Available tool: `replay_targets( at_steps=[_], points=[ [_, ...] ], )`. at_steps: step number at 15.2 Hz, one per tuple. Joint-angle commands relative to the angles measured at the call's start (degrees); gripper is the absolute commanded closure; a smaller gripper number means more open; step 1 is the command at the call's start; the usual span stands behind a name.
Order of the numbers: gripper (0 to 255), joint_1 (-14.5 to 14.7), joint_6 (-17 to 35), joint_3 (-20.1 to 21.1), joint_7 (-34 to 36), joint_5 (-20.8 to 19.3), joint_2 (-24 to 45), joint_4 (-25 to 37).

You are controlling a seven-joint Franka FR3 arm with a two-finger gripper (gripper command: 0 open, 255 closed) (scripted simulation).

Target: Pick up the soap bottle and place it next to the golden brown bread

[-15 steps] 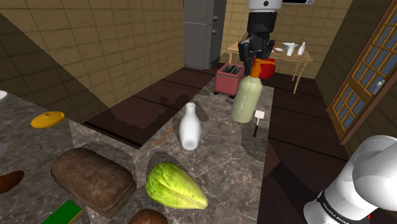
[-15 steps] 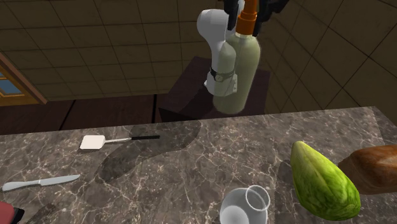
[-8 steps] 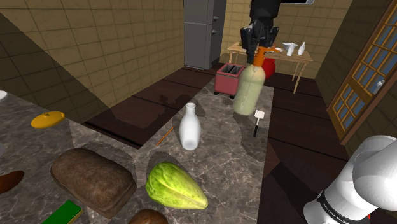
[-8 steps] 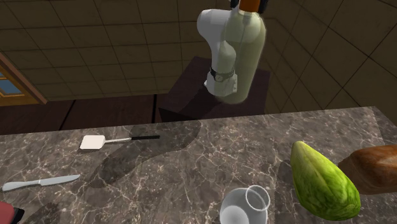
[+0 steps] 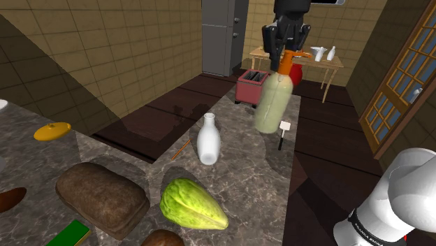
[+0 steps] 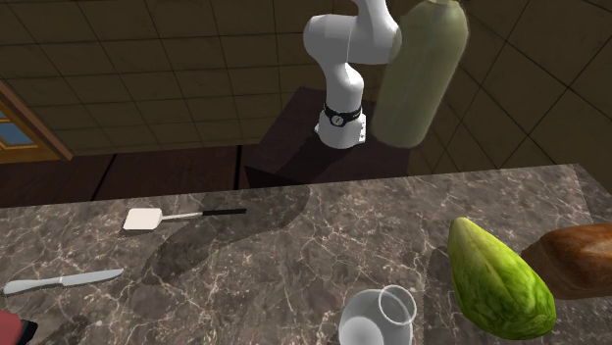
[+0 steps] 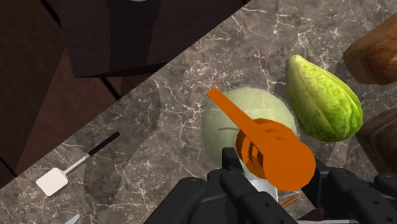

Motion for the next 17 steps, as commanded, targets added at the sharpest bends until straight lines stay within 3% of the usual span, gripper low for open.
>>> replay_targets(
  at_steps=[1,9,17],
  points=[
    [255,0.9,0.2,1.8,2.9,0.9,-0.7,-0.8],
    [255,4.3,0.2,10.0,14.9,4.4,-0.8,0.3],
    [255,7.4,0.7,19.7,28.4,5.8,3.7,5.7]
  ],
)
